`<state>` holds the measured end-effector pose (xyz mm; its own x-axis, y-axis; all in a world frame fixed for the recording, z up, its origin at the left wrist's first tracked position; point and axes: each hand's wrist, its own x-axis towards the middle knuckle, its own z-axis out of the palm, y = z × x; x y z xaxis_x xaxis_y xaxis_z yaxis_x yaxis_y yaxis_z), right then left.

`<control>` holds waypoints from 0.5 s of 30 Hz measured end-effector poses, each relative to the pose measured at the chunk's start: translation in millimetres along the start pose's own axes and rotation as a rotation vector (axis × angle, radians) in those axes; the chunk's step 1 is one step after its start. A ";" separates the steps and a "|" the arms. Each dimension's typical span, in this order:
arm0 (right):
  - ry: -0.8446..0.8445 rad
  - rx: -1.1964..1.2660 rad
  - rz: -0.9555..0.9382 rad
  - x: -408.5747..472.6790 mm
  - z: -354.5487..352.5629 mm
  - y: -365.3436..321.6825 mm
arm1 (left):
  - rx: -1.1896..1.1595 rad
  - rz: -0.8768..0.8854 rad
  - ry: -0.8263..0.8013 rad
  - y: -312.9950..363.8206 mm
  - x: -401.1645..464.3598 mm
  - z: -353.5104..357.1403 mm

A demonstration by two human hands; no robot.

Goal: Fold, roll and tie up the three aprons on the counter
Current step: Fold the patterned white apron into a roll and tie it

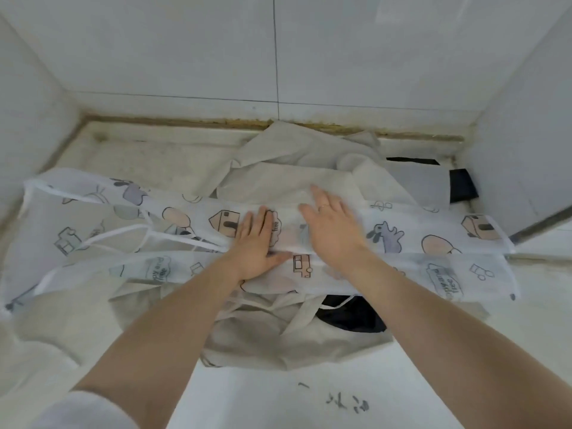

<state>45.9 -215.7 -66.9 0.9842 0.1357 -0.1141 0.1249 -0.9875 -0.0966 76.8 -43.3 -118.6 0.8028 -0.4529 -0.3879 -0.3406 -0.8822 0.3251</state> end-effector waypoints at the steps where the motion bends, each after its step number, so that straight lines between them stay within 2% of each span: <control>1: -0.012 0.173 -0.107 8.3 3.5 -22.0 | -0.093 0.055 0.013 -4.3 -1.1 -3.8; 2: -0.052 0.364 -0.161 14.1 6.0 -42.9 | -0.233 0.116 0.025 -9.4 -2.4 -7.1; 4: -0.141 0.756 -0.066 21.7 15.5 -71.9 | -0.462 0.167 0.013 -17.6 -8.3 -16.3; 6: -0.198 0.854 0.062 26.5 31.9 -81.0 | -0.396 0.215 0.001 -29.4 -12.7 -24.3; 8: -0.274 0.646 0.062 29.7 46.5 -79.6 | -0.068 0.297 0.072 -51.5 -12.7 -27.9; 10: -0.299 0.368 0.061 29.5 53.6 -72.5 | 0.192 0.265 0.103 -74.8 -16.8 -36.2; 12: -0.240 0.177 0.103 29.8 55.0 -68.2 | 0.309 0.242 0.133 -97.7 -21.0 -48.8; 15: -0.181 0.097 0.155 31.8 51.1 -64.2 | 0.328 0.174 0.173 -119.0 -25.7 -65.0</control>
<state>62.7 -143.8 -114.8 0.9509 0.0037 -0.3094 -0.0472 -0.9865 -0.1571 128.6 81.7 -91.2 0.7806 -0.5951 -0.1911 -0.5939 -0.8015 0.0701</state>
